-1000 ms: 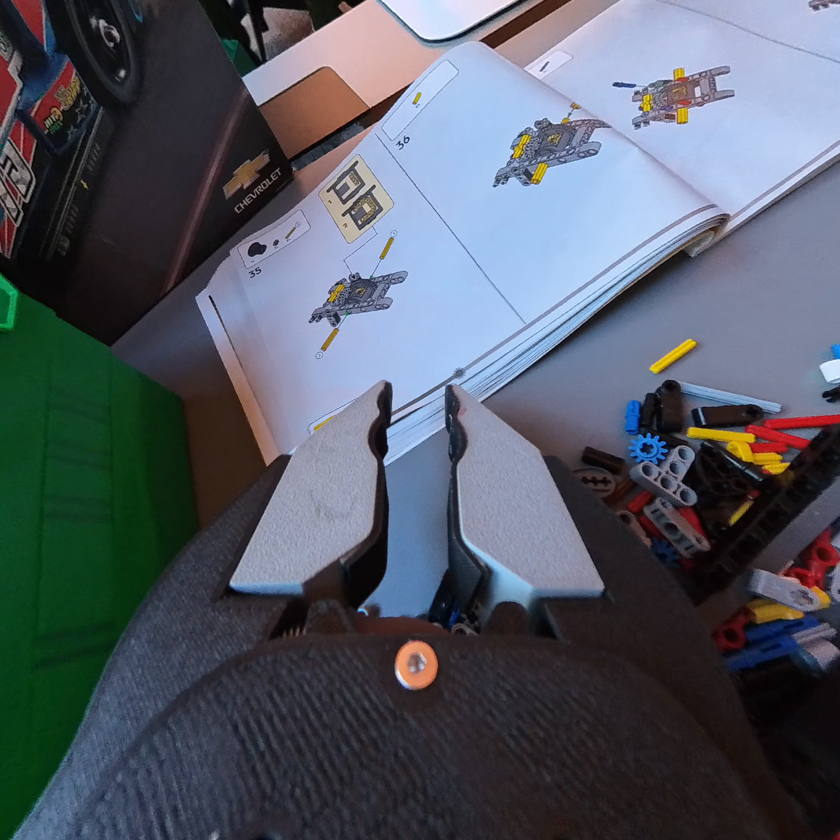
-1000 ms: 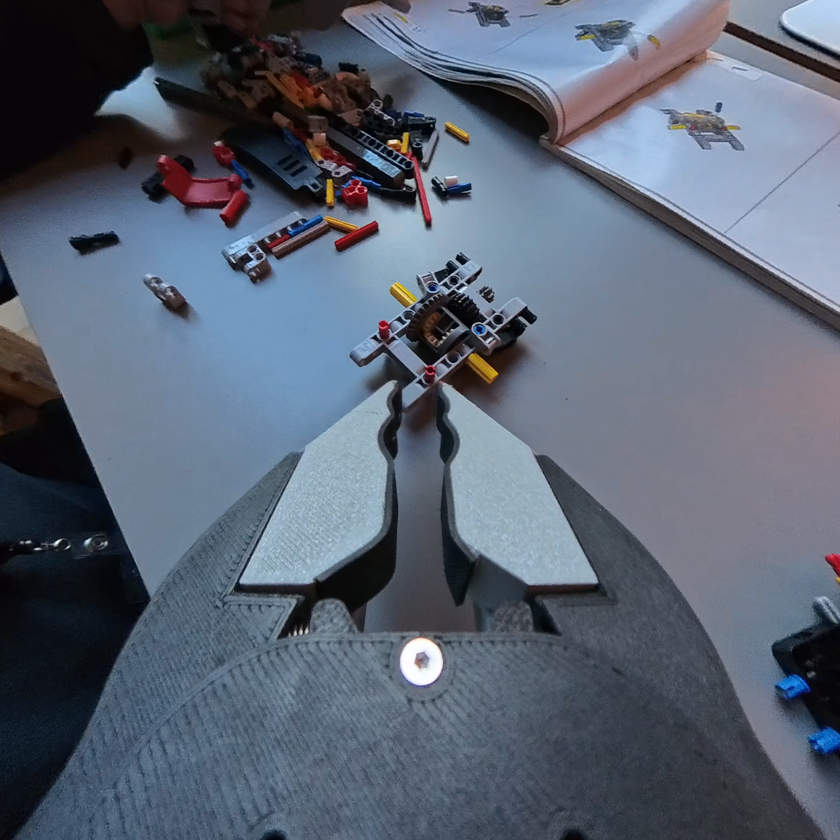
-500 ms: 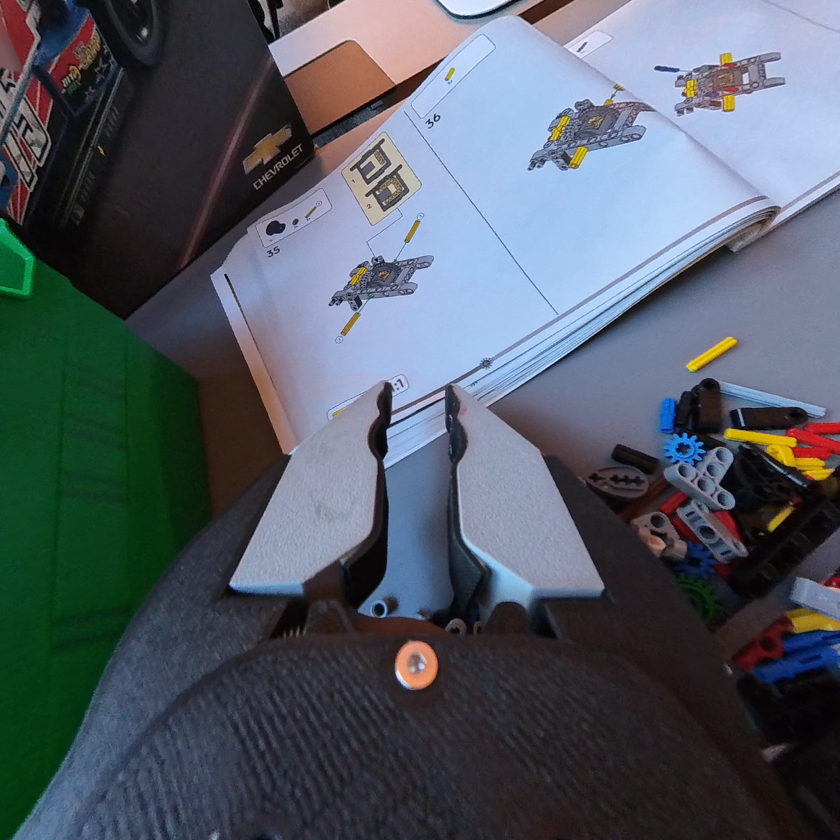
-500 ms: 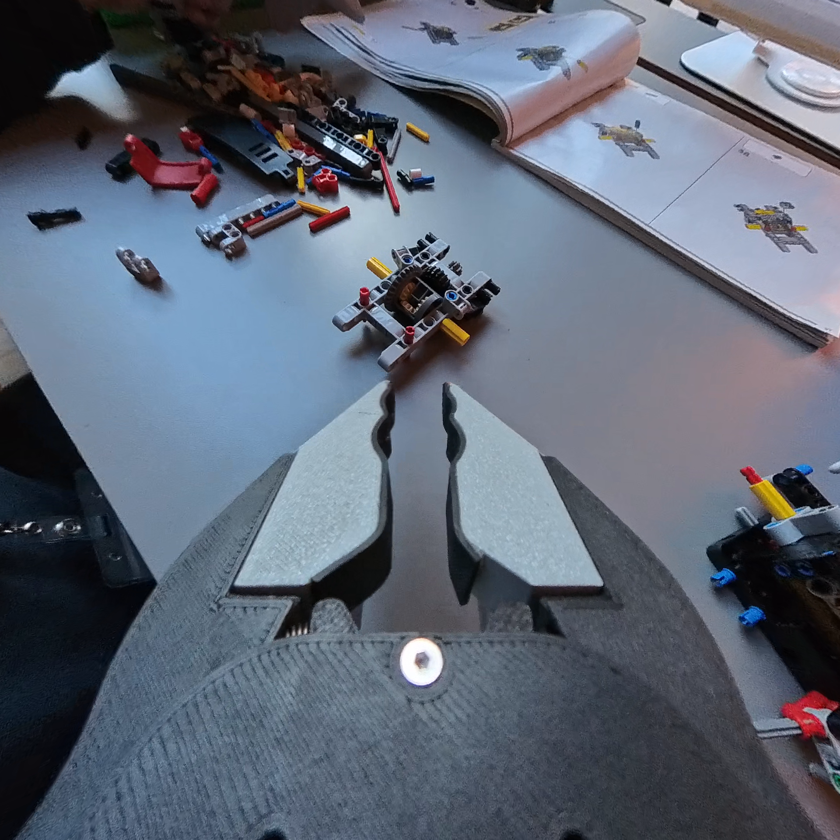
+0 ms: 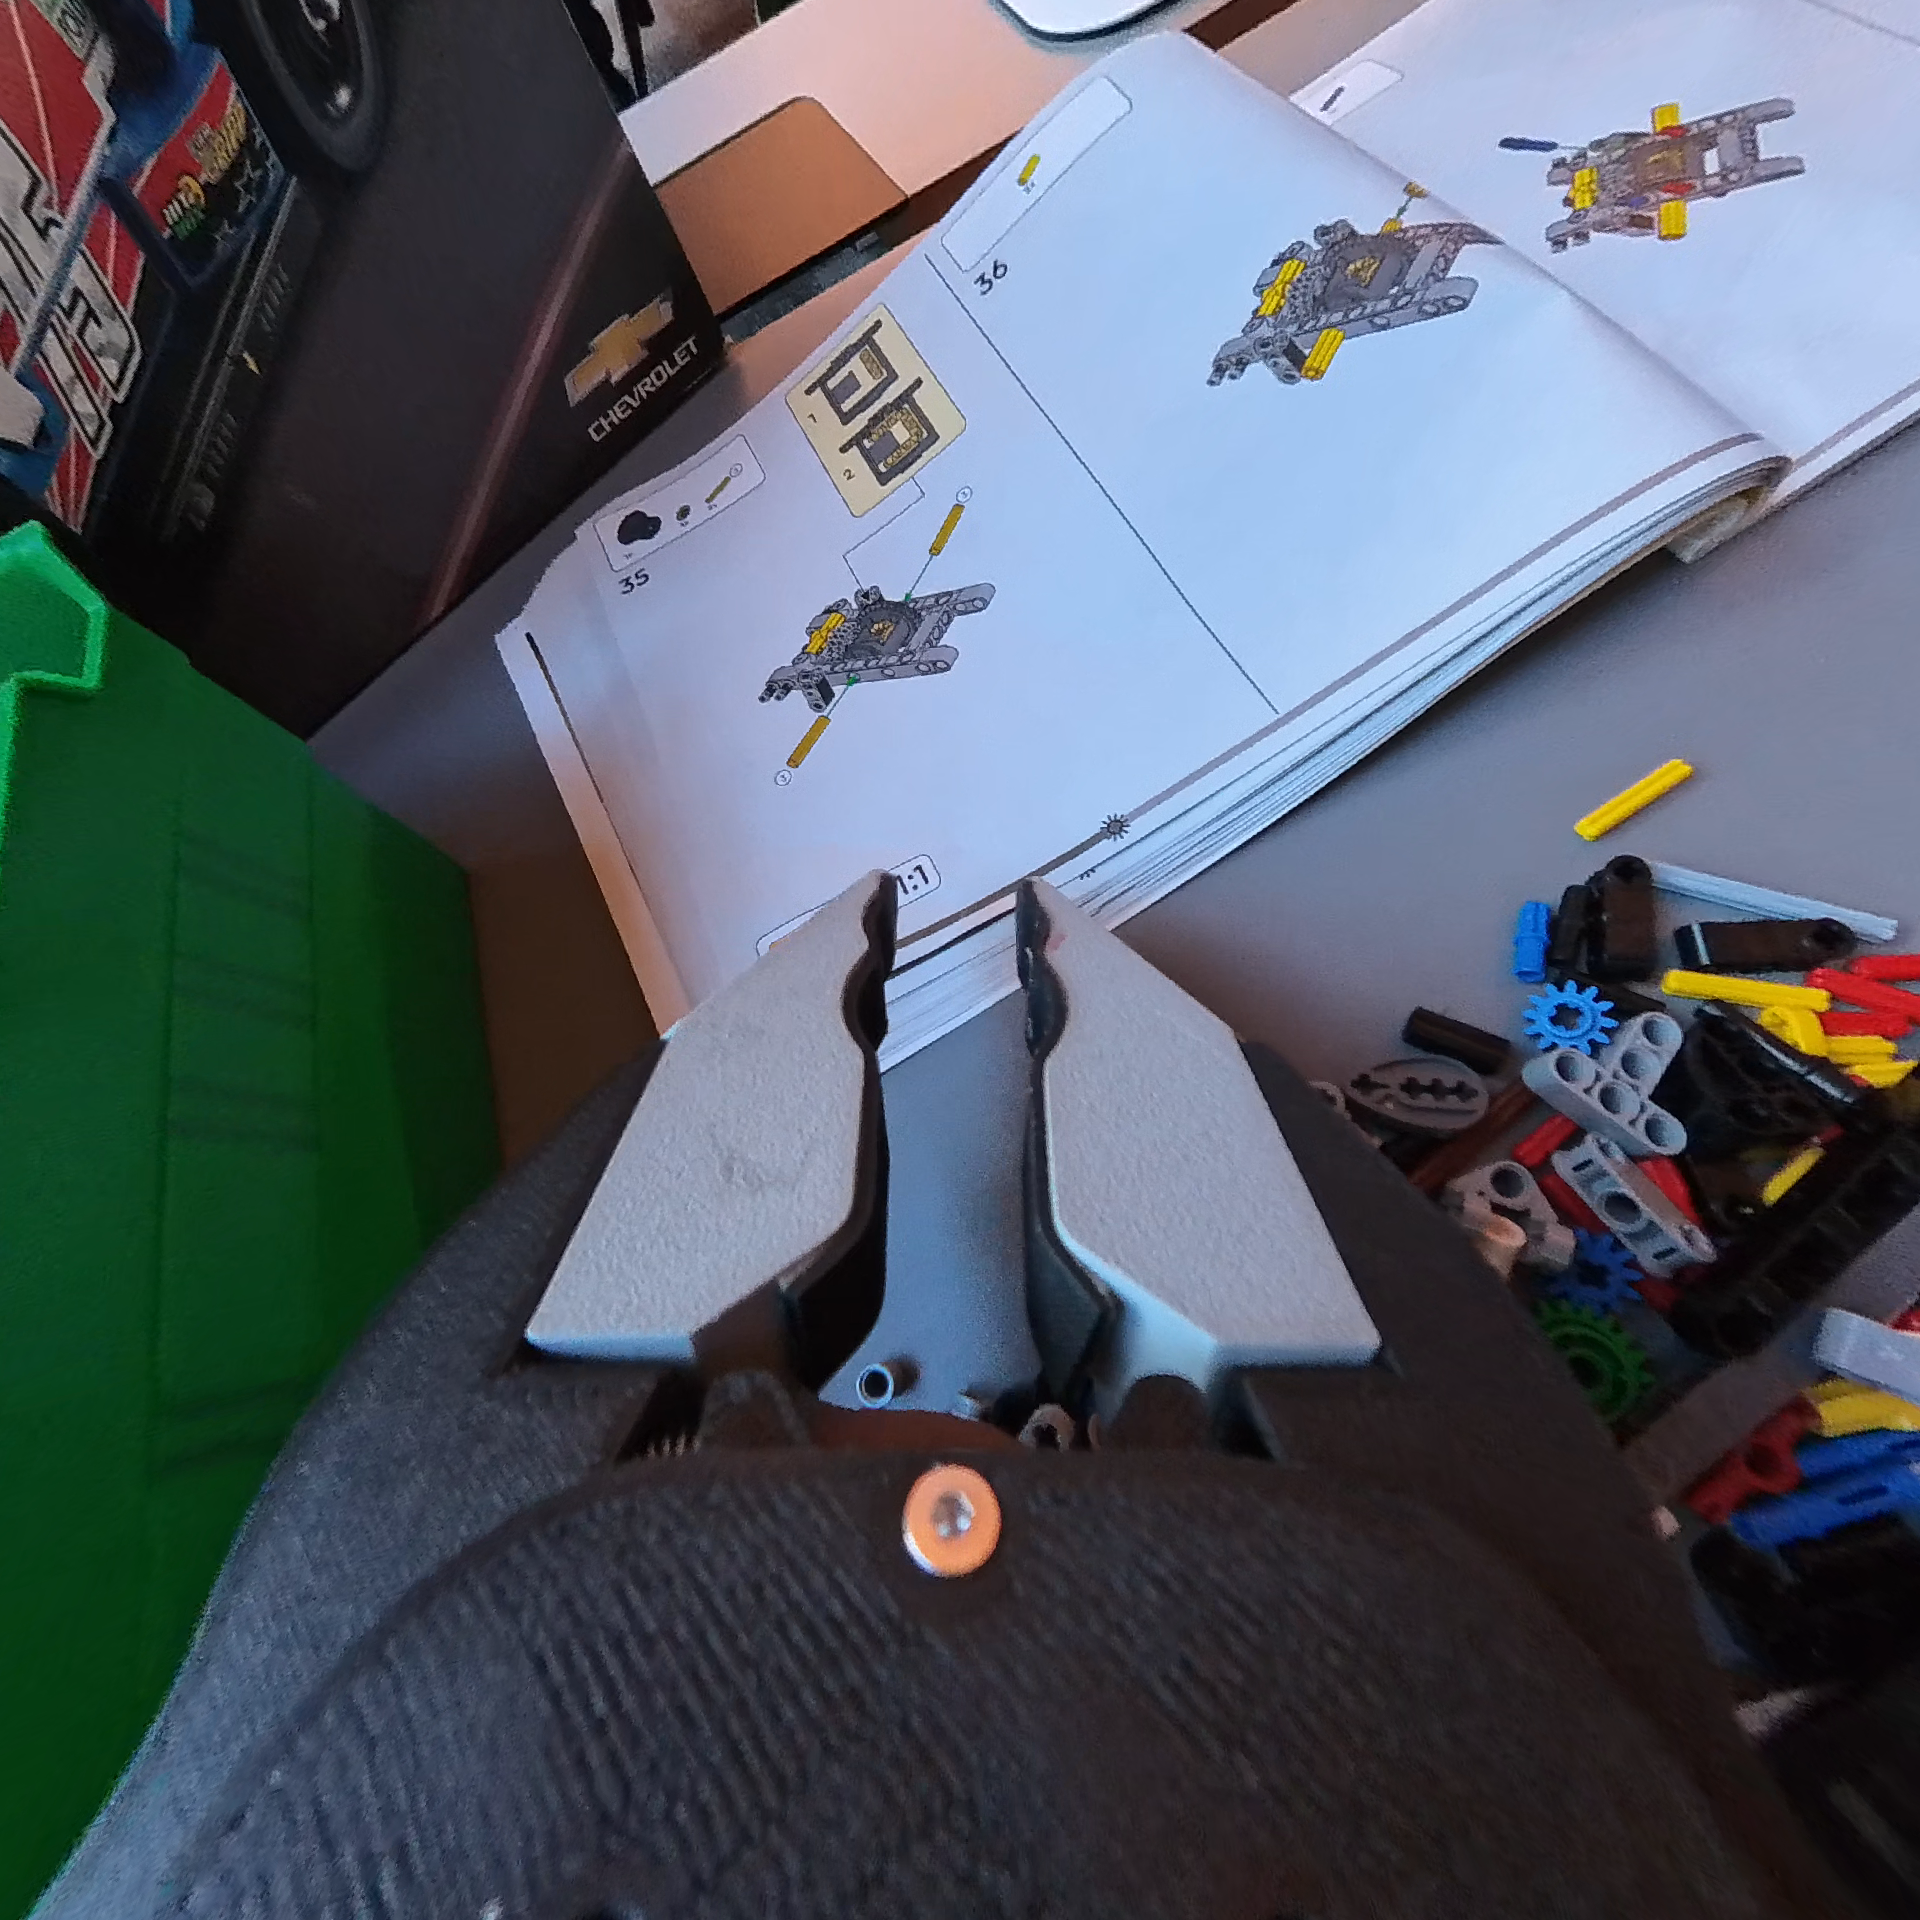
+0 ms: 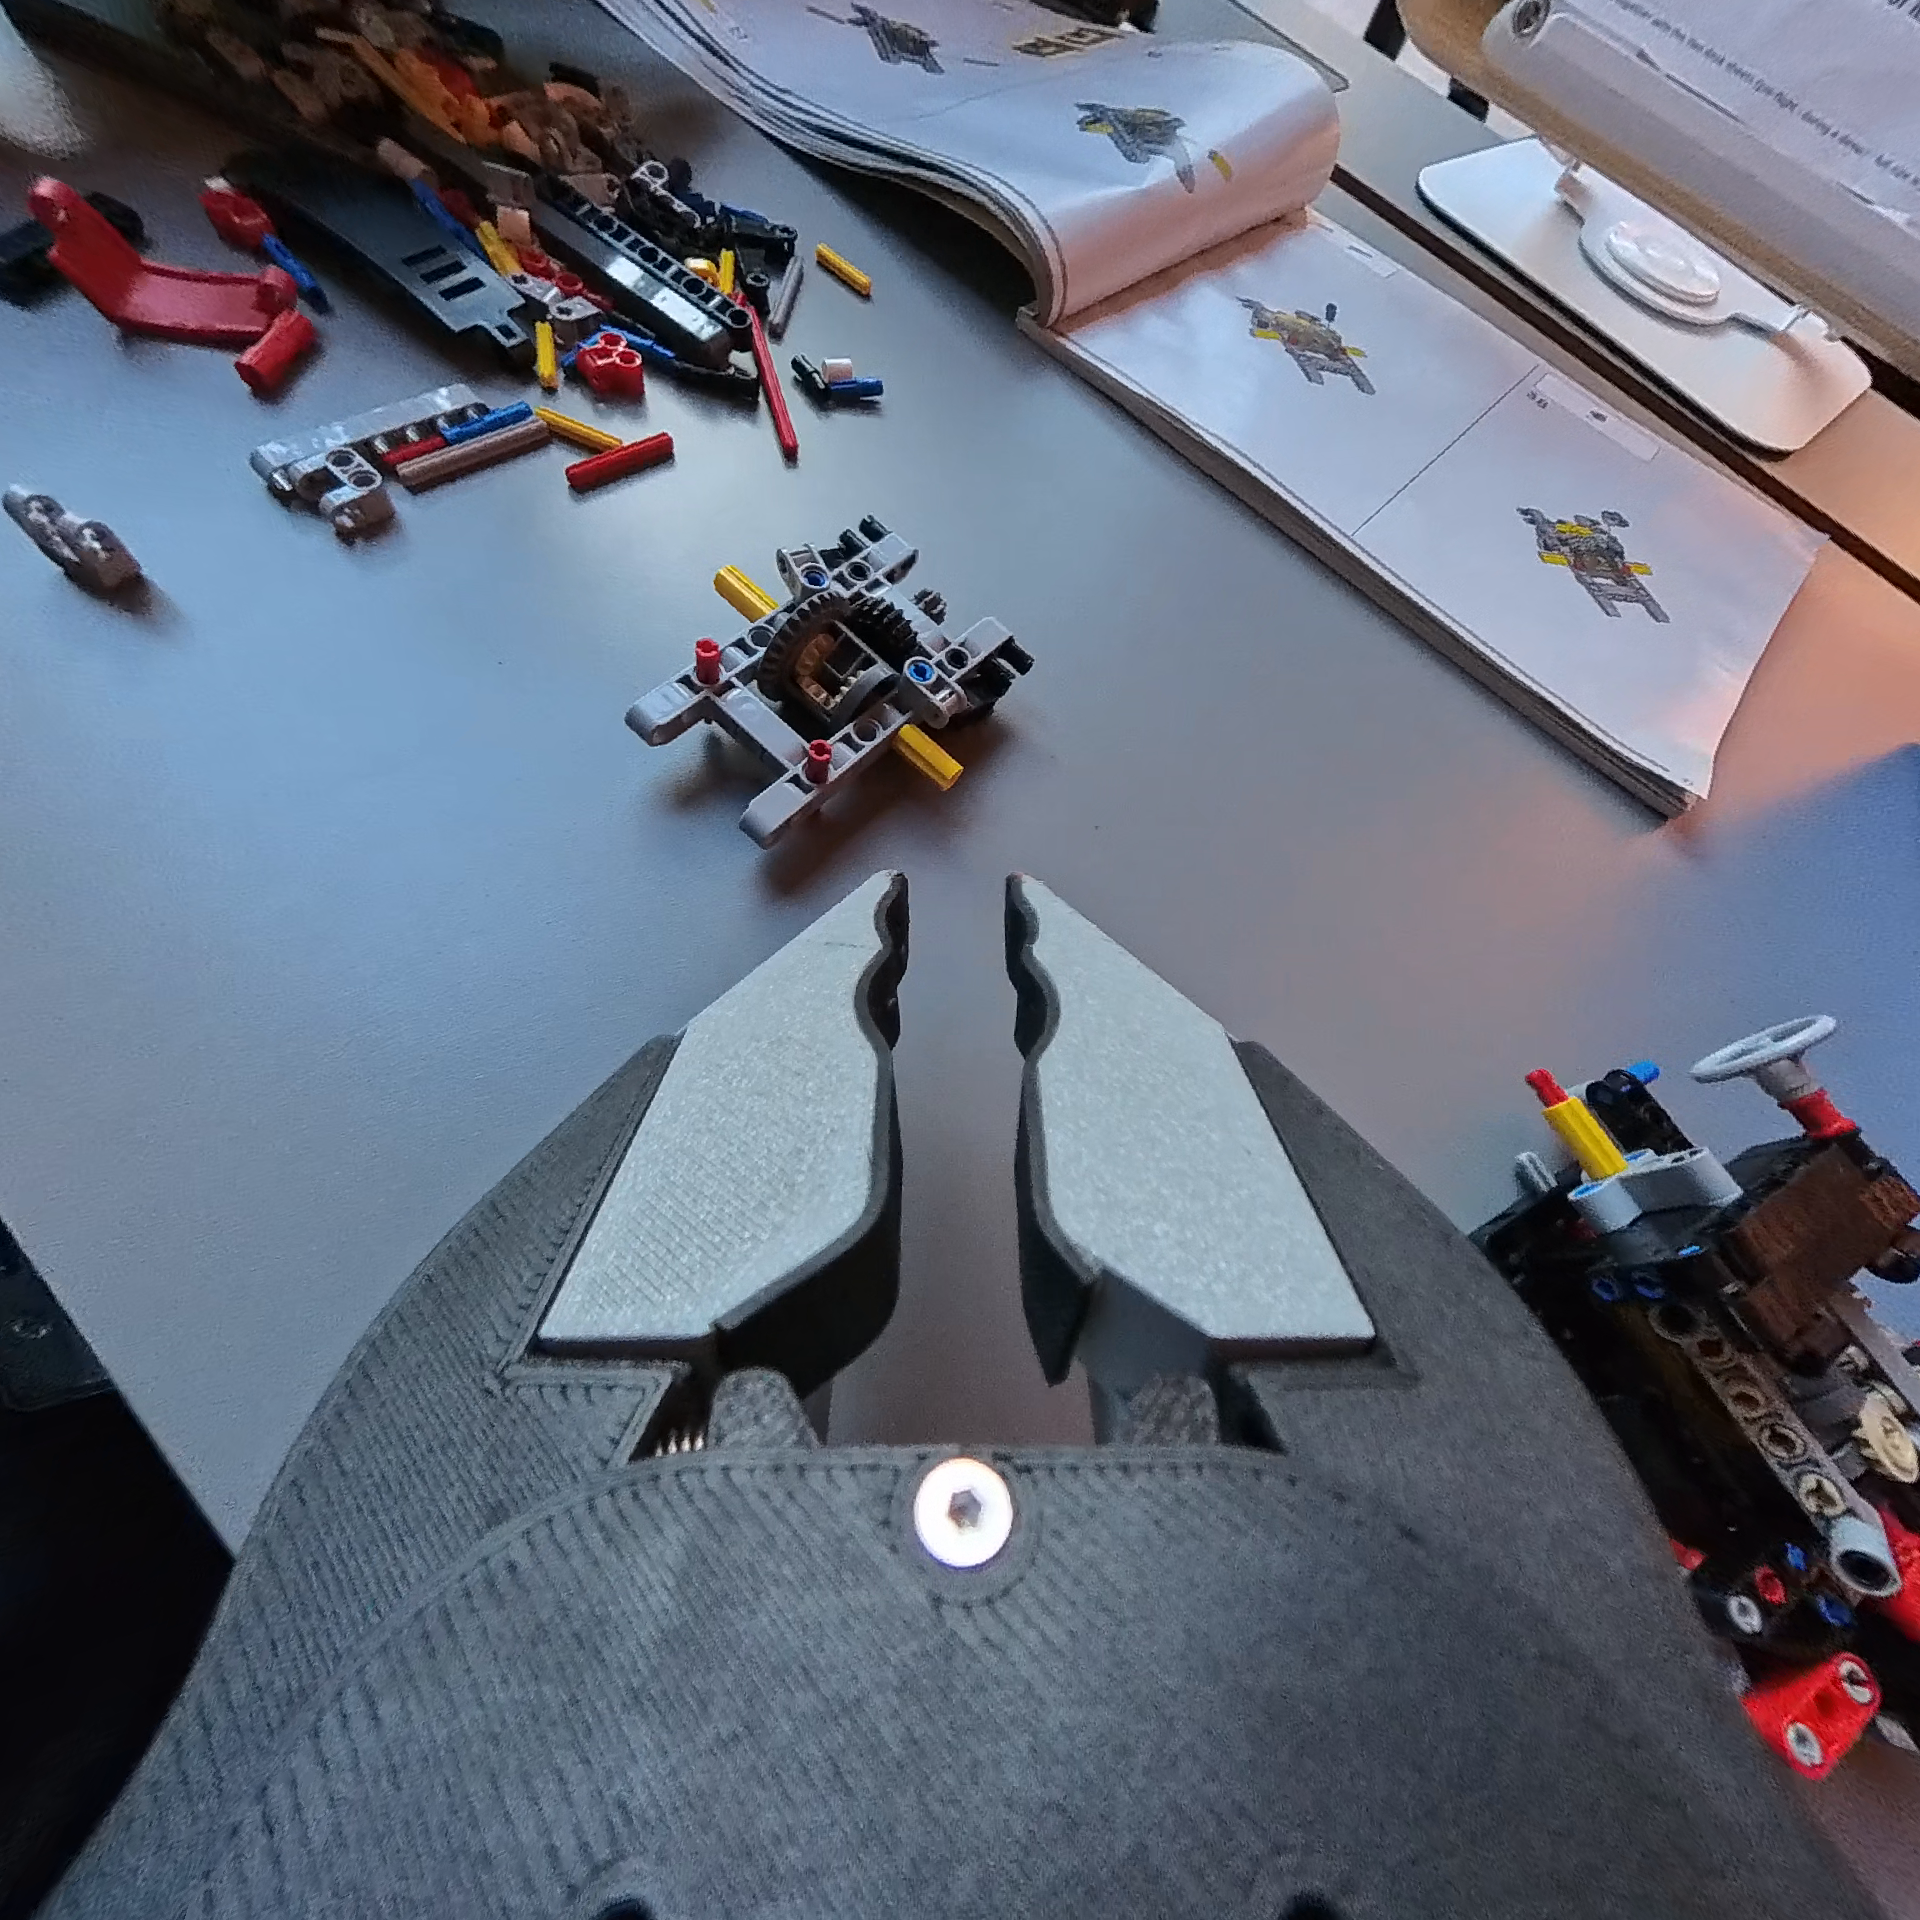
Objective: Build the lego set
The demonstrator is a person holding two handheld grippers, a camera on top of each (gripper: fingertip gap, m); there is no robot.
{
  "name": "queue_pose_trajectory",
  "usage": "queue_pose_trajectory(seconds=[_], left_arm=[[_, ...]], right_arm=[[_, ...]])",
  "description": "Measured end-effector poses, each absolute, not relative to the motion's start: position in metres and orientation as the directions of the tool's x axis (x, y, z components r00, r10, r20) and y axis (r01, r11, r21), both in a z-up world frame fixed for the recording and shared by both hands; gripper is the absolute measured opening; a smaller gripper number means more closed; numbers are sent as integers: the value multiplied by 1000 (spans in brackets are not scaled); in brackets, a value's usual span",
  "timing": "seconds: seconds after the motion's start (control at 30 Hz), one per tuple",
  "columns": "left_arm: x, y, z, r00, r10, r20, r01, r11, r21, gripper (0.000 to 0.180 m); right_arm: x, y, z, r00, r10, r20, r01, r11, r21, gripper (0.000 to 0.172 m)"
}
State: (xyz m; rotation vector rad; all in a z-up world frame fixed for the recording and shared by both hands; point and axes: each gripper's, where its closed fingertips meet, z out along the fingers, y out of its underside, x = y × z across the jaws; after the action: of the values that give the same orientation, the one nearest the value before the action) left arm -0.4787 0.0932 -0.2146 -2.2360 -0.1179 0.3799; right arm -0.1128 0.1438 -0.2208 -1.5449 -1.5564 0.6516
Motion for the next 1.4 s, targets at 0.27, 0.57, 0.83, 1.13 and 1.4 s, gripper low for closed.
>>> queue_pose_trajectory(seconds=[0.27,0.57,0.83,1.13,1.4], left_arm=[[-475,92,-209,945,207,-252,-64,-639,-767,21],[-471,94,-210,944,198,-263,-79,-641,-763,21],[-466,95,-206,943,190,-274,-96,-632,-769,21],[-453,99,-208,947,148,-284,-129,-635,-762,21],[-449,101,-205,946,141,-292,-145,-621,-770,21]], right_arm=[[-111,150,-212,123,979,161,496,80,-865,16],[-114,159,-197,107,991,76,401,27,-916,15],[-122,170,-191,98,994,46,358,8,-934,14],[-128,176,-184,84,996,35,312,7,-950,14],[-134,182,-178,76,997,26,275,4,-961,14]])
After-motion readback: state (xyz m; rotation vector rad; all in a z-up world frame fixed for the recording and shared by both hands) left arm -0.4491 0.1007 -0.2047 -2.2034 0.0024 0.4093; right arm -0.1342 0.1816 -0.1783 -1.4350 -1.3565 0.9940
